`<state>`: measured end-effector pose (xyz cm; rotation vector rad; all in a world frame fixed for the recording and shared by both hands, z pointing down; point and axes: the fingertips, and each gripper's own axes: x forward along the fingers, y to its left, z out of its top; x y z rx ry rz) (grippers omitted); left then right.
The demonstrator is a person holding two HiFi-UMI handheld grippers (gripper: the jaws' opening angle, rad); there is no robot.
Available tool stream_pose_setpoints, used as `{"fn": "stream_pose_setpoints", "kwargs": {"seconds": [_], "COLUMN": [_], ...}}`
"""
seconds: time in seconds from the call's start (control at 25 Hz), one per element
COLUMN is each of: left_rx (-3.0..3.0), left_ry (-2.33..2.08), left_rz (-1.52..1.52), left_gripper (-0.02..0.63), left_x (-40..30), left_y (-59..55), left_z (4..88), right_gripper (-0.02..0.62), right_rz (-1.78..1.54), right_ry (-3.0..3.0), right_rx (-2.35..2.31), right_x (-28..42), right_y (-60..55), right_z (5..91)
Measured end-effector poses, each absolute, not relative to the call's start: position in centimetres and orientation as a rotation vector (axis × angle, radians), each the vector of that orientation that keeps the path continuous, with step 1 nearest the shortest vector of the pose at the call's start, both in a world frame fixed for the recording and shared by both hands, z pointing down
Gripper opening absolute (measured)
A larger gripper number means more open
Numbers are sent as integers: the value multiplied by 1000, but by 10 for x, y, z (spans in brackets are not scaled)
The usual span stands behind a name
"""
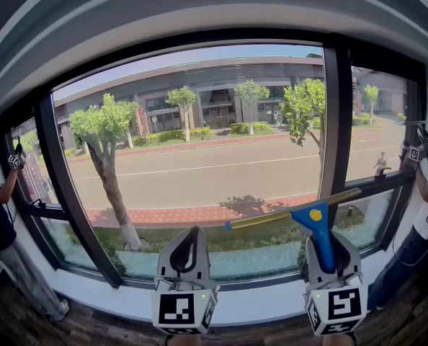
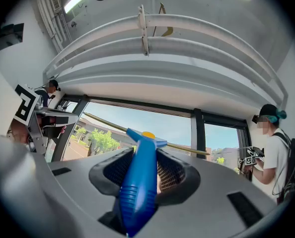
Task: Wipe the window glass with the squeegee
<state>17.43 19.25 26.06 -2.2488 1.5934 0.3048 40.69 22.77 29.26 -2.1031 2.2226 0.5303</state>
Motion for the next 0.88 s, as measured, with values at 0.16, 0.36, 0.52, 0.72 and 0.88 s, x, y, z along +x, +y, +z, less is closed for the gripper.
{"fn": "stream_pose_setpoints", "kwargs": {"seconds": [0.16, 0.36, 0.52, 0.72, 0.88], "left_rx": [-2217, -2221, -2226, -2242, -2239], "left_ry": [1605, 1612, 1601, 1592, 1582], "left_rz": [319, 323, 319, 334, 327], "left_gripper": [2, 2, 2, 2, 2], "left_x": [163, 161, 161, 156, 152], "left_y": [194, 196, 197, 196, 194], "left_z": [263, 264, 265, 265, 263], "right_gripper": [140, 140, 140, 140, 140], "right_rz": [532, 539, 542, 534, 548], "right_ry": [2249, 2251, 2244, 2223, 2213], "right_rx": [-2080, -2088, -2090, -2095, -2109], "right_x": [401, 399, 397, 393, 390], "right_y": [228, 230, 233, 230, 225], "right_z": [292, 291, 291, 290, 289]}}
